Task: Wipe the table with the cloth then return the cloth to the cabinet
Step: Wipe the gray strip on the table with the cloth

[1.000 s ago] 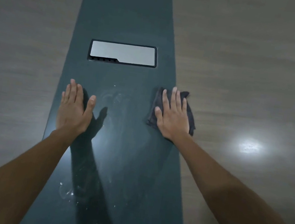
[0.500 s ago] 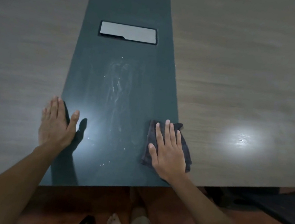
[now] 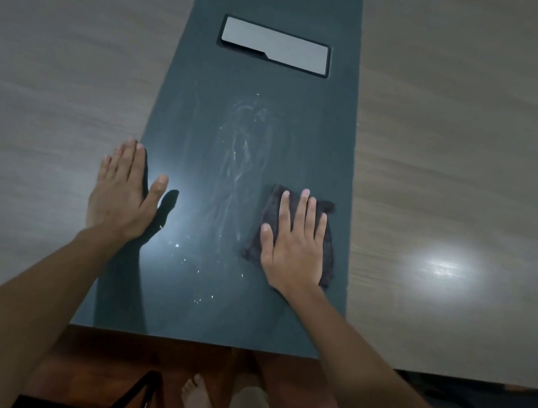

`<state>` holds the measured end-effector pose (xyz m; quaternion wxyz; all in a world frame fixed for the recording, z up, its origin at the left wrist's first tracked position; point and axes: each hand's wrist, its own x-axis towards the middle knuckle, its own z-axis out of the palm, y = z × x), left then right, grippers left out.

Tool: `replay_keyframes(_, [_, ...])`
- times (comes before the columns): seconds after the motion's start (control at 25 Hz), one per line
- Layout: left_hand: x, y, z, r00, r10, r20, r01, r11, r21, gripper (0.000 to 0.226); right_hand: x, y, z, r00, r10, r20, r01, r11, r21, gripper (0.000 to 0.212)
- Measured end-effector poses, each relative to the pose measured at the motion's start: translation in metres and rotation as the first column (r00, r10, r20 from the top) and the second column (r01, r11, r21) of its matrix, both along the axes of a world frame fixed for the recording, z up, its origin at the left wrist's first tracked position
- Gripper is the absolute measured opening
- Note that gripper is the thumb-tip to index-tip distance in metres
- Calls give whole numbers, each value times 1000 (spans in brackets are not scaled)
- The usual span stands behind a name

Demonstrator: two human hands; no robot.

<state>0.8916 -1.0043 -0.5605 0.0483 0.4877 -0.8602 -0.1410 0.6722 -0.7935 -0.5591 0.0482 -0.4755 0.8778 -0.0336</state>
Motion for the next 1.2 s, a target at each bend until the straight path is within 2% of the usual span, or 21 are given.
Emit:
replay_keyframes(0.2, [-39, -48, 0, 1000, -25, 13, 26, 999, -33, 87, -73, -89, 3, 1000, -23, -3, 23, 999, 35, 74])
replay_keyframes(0.32, [-63, -88, -2, 999, -37, 32, 39, 999, -38, 86, -117, -143, 3, 999, -51, -1, 51, 997, 51, 70])
replay_keyframes(0.72, [-116, -170, -2, 996, -56, 71, 59, 997, -50, 85, -204, -269, 9, 996, -90, -13, 91, 992, 85, 69])
replay_keyframes(0.84, [-119, -174, -1, 997, -54, 58, 56, 997, -45, 85, -193, -300, 9, 996, -94, -12, 95, 990, 105, 69])
replay_keyframes(1.04, [-113, -171, -3, 998, -34, 50, 36, 998, -45, 84, -113, -361, 11, 995, 95, 38, -97, 994, 58, 68])
replay_keyframes(1.2, [-91, -154, -2, 998, -25, 64, 27, 999, -40, 84, -69, -343, 8, 976, 210, 50, -213, 975, 58, 66])
